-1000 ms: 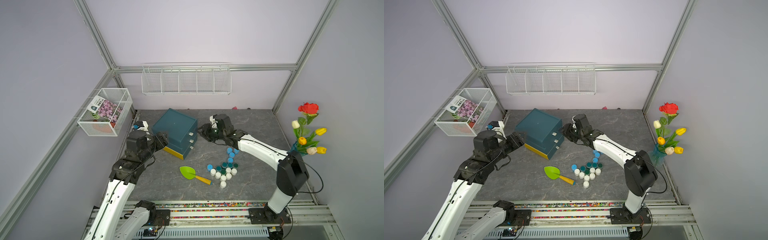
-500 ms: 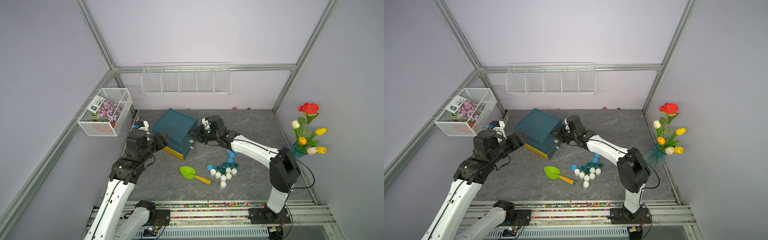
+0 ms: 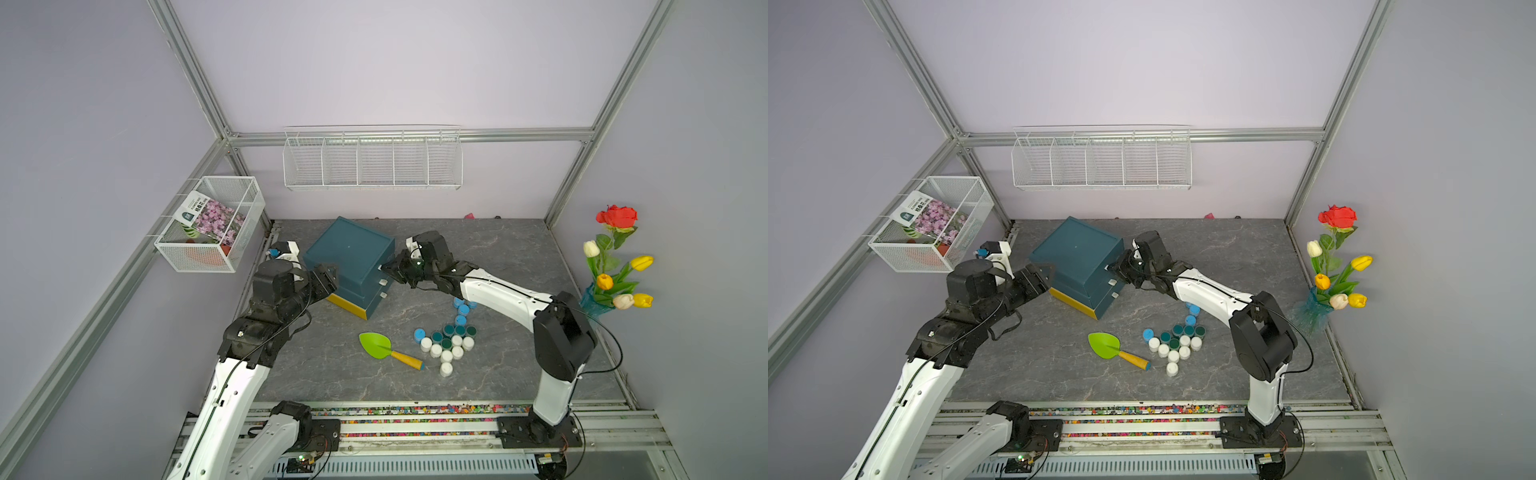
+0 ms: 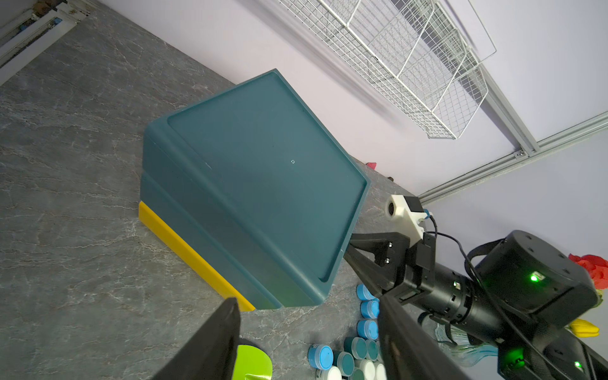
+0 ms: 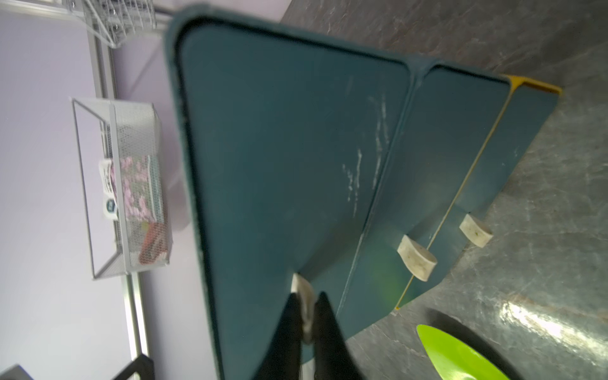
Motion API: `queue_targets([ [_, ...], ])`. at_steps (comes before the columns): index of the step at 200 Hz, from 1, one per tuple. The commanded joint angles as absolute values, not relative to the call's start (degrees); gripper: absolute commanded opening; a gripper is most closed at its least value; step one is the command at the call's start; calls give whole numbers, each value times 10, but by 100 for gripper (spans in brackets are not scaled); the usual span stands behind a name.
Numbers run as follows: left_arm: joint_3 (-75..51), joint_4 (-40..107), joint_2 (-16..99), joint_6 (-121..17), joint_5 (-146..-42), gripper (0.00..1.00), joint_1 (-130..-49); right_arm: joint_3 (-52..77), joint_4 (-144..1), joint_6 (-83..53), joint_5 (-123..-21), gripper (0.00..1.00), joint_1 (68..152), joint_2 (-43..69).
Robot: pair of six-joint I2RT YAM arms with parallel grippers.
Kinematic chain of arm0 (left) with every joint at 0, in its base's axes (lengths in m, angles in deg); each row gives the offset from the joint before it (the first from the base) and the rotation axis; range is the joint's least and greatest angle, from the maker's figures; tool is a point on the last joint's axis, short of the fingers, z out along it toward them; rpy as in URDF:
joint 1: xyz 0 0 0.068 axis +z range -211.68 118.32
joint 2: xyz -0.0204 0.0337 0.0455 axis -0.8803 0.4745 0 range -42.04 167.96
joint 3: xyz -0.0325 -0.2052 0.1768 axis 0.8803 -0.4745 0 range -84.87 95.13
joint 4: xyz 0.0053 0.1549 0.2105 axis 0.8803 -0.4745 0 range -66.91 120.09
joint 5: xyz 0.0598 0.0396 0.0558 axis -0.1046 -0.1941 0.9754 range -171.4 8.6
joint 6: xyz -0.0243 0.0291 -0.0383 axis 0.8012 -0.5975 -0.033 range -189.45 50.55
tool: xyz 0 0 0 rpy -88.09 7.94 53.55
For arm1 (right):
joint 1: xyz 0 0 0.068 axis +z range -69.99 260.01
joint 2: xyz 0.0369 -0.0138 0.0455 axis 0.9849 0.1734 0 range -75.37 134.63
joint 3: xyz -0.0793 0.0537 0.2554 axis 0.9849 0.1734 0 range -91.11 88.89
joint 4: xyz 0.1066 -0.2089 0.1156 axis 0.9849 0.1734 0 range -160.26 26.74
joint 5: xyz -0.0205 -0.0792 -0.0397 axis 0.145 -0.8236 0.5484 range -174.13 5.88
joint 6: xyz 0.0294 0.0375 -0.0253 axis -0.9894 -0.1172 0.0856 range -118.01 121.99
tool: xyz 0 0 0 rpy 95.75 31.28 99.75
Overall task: Put the paint cans in the drawer according to color
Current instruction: Open the drawer in the storage box.
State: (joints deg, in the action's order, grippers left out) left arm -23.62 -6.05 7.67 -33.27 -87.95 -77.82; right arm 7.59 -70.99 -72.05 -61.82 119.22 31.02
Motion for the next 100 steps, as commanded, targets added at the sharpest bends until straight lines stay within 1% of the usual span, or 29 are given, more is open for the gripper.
queue_targets([
  [1, -225, -60, 72, -337, -893, 69, -780, 76, -712, -712, -630, 0, 1184, 304],
  [36, -233, -48, 68, -330, -908, 66, -781, 97, -661, -690, -642, 0, 1174, 265],
  [100, -232, -49, 66, -328, -914, 65, -783, 184, -594, -673, -643, 0, 1148, 159],
])
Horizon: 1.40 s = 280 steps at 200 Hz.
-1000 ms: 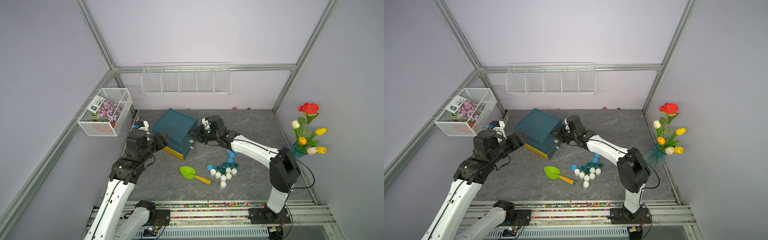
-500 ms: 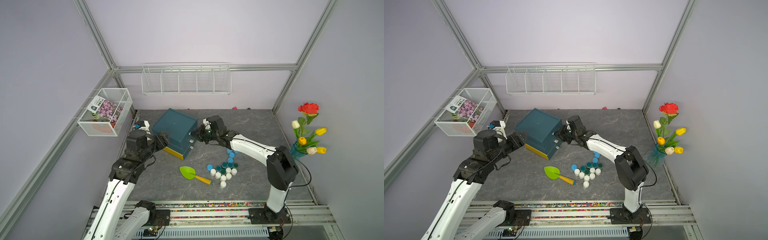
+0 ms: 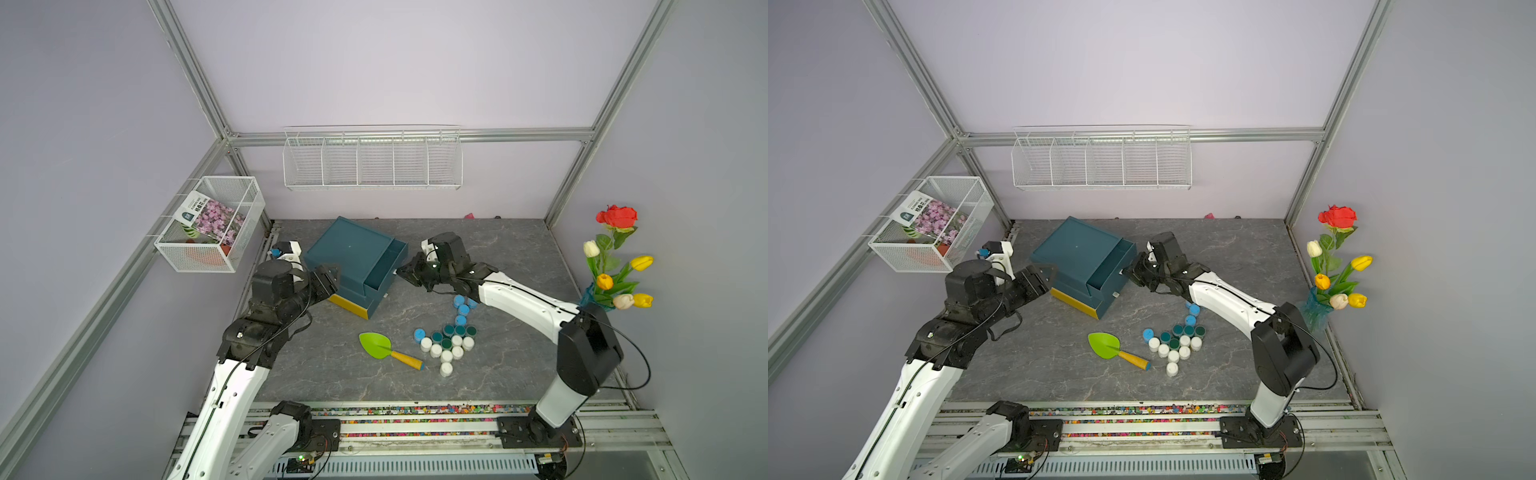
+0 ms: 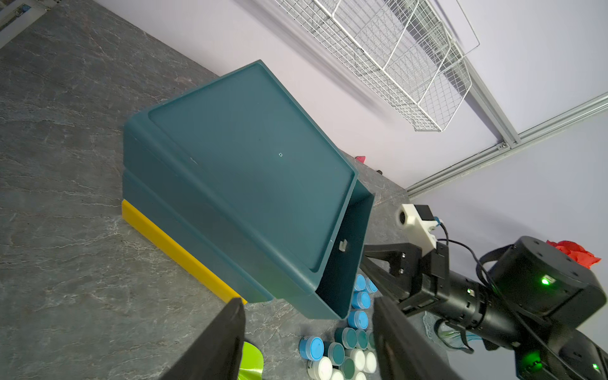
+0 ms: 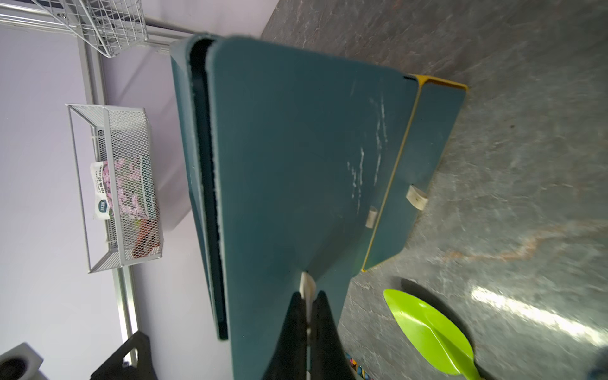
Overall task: Put the paint cans in the drawer according to color
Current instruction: Open the drawer in the storage box, then pick up the paint can at the center of the board.
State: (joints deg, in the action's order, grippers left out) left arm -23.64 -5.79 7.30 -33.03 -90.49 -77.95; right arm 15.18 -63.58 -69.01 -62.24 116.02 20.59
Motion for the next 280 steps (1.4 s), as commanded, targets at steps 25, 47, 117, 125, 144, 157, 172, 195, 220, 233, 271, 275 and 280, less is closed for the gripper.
queue_targets([
  [25, -233, -49, 65, -327, -915, 63, -784, 217, -580, -679, -643, 0, 1146, 121],
  [47, -233, -48, 65, -326, -918, 63, -786, 231, -561, -680, -656, 0, 1144, 97],
  [117, -234, -39, 68, -324, -922, 62, -790, 226, -551, -671, -646, 0, 1130, 95],
  [125, -233, -39, 68, -324, -921, 62, -791, 219, -546, -669, -645, 0, 1130, 99],
  [144, -234, -39, 69, -324, -923, 62, -791, 205, -541, -664, -635, 0, 1130, 110],
  [157, -234, -38, 69, -325, -924, 62, -792, 197, -540, -663, -631, 0, 1132, 117],
  [172, -232, -37, 71, -326, -925, 62, -795, 186, -536, -658, -627, 0, 1135, 125],
  [195, -226, -39, 75, -331, -924, 62, -800, 170, -516, -650, -625, 1, 1138, 135],
  [220, -223, -40, 77, -332, -921, 62, -802, 172, -492, -645, -637, 28, 1137, 131],
  [233, -220, -41, 78, -333, -920, 62, -803, 173, -474, -639, -649, 41, 1137, 124],
  [271, -215, -45, 80, -335, -914, 62, -807, 186, -411, -616, -706, 46, 1127, 79],
  [275, -215, -45, 79, -335, -914, 62, -808, 191, -406, -616, -711, 46, 1124, 72],
  [280, -214, -45, 80, -335, -914, 62, -808, 196, -400, -614, -720, 46, 1120, 63],
])
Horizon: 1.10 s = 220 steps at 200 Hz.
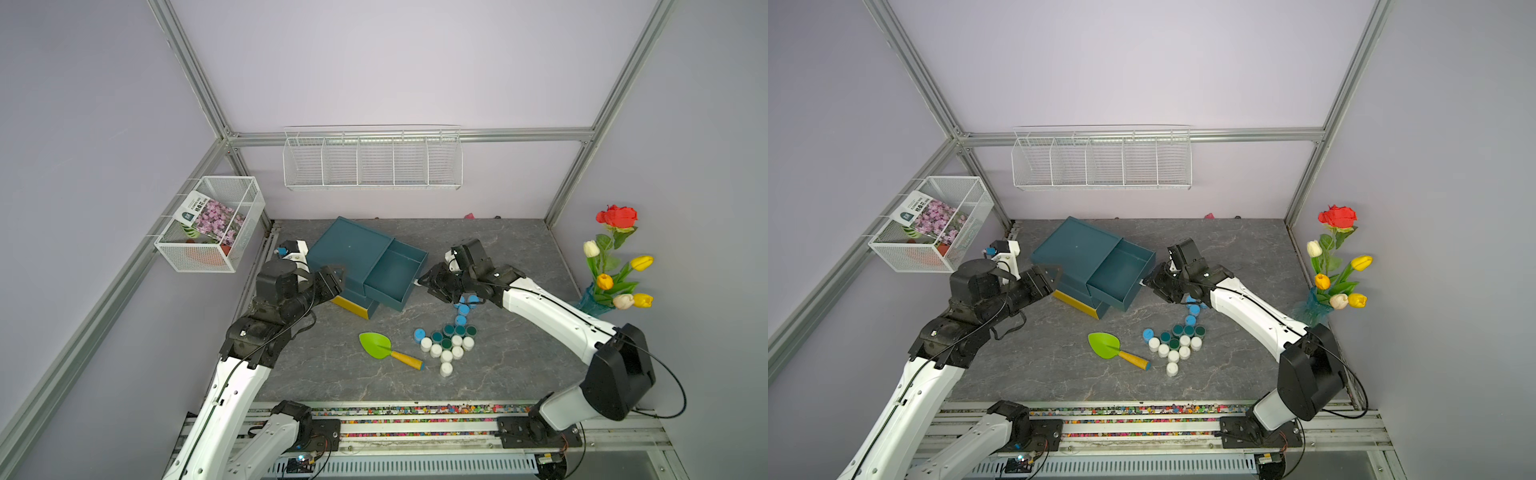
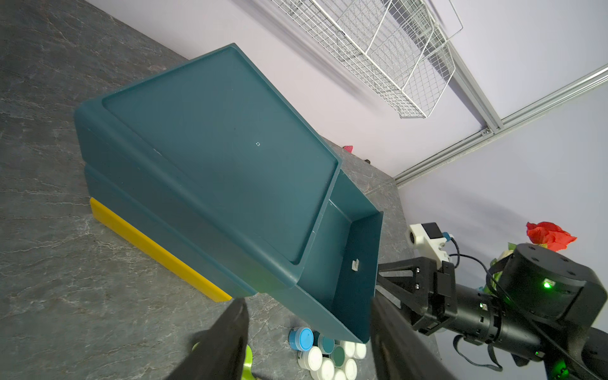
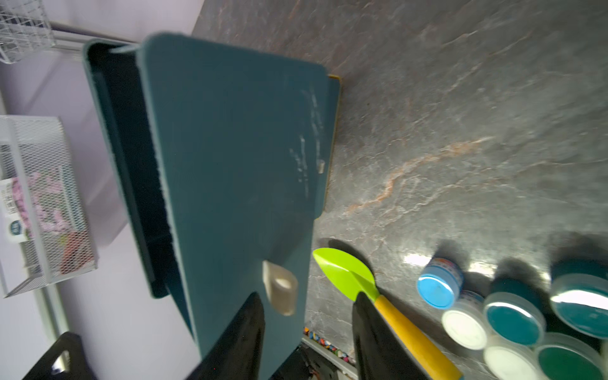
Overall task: Put the paint cans in the drawer according to color
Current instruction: Pick up the paint can at the center of the board.
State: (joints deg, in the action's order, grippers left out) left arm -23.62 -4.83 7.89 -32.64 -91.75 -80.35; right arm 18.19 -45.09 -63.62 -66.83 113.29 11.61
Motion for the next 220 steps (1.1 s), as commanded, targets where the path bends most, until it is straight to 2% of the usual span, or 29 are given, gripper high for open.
queue_targets([
  [1, -214, -45, 80, -335, -914, 62, -808, 197, -399, -613, -721, 46, 1119, 62],
  [55, -208, -49, 83, -336, -910, 62, -811, 207, -285, -565, -787, 43, 1043, 25],
  [71, -208, -52, 83, -337, -908, 62, -812, 203, -276, -538, -821, 43, 1022, 37],
  [109, -211, -54, 82, -337, -907, 62, -813, 143, -247, -482, -802, 43, 990, 118],
  [138, -210, -59, 79, -336, -900, 62, -813, 124, -249, -465, -792, 43, 1035, 151],
  [177, -217, -70, 68, -332, -893, 62, -814, 187, -317, -504, -776, 41, 1143, 159],
  [220, -219, -78, 59, -331, -893, 62, -814, 239, -398, -514, -754, 41, 1196, 174],
])
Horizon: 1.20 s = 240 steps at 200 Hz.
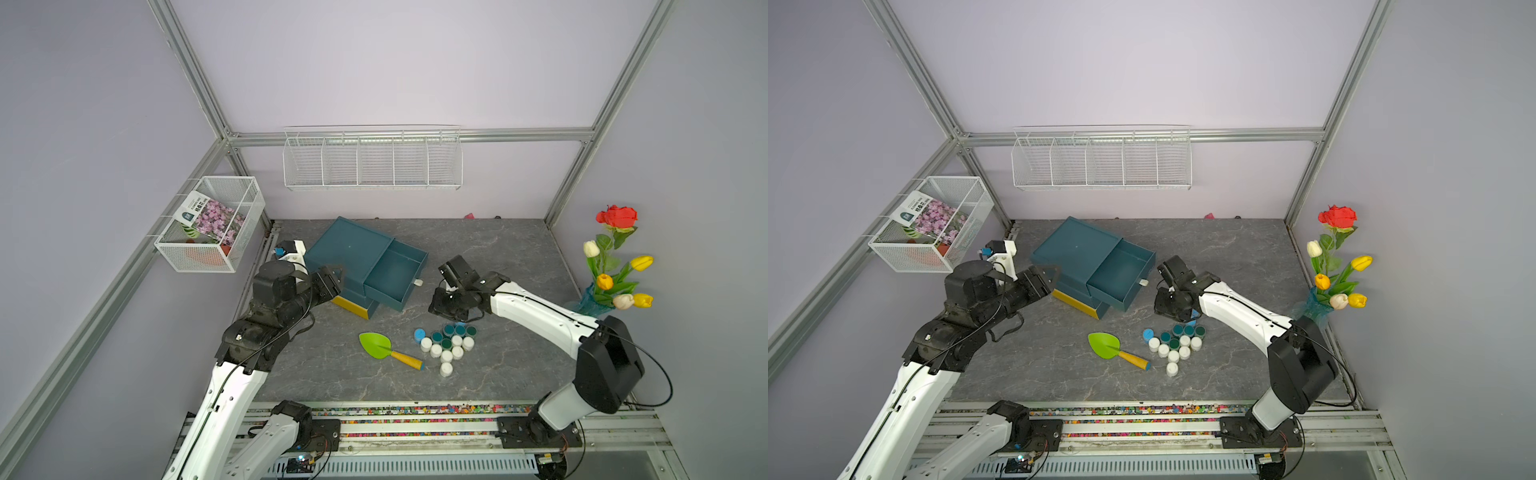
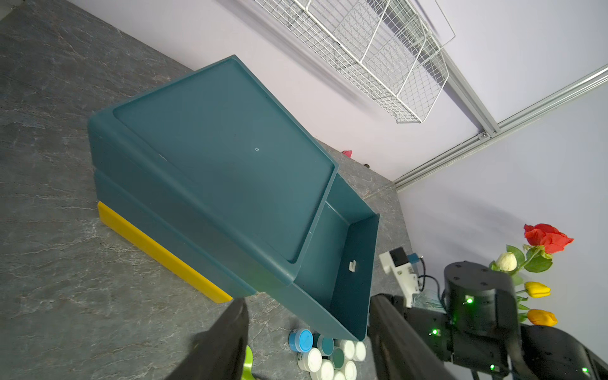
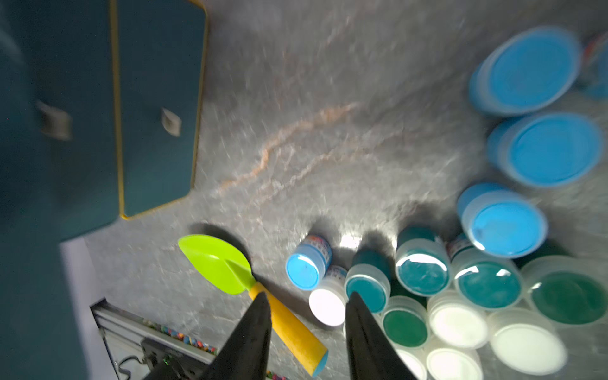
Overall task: Put the paint cans in the drawer according to color
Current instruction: Pick up the paint can at the center of the board.
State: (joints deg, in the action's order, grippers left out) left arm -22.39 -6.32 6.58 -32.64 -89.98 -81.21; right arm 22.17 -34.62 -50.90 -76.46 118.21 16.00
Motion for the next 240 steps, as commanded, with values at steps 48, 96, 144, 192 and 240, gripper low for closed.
queue_targets([
  [48, -220, -82, 56, -330, -897, 62, -814, 248, -436, -478, -745, 49, 1218, 215],
  [96, -222, -78, 55, -322, -897, 62, -814, 255, -430, -456, -741, 56, 1223, 241],
  [144, -223, -78, 55, -320, -896, 62, -814, 251, -426, -440, -739, 56, 1233, 265],
  [192, -224, -77, 57, -317, -896, 62, -815, 253, -423, -435, -736, 54, 1239, 277],
  [240, -224, -77, 59, -317, -897, 62, -815, 241, -397, -436, -753, 47, 1239, 297],
])
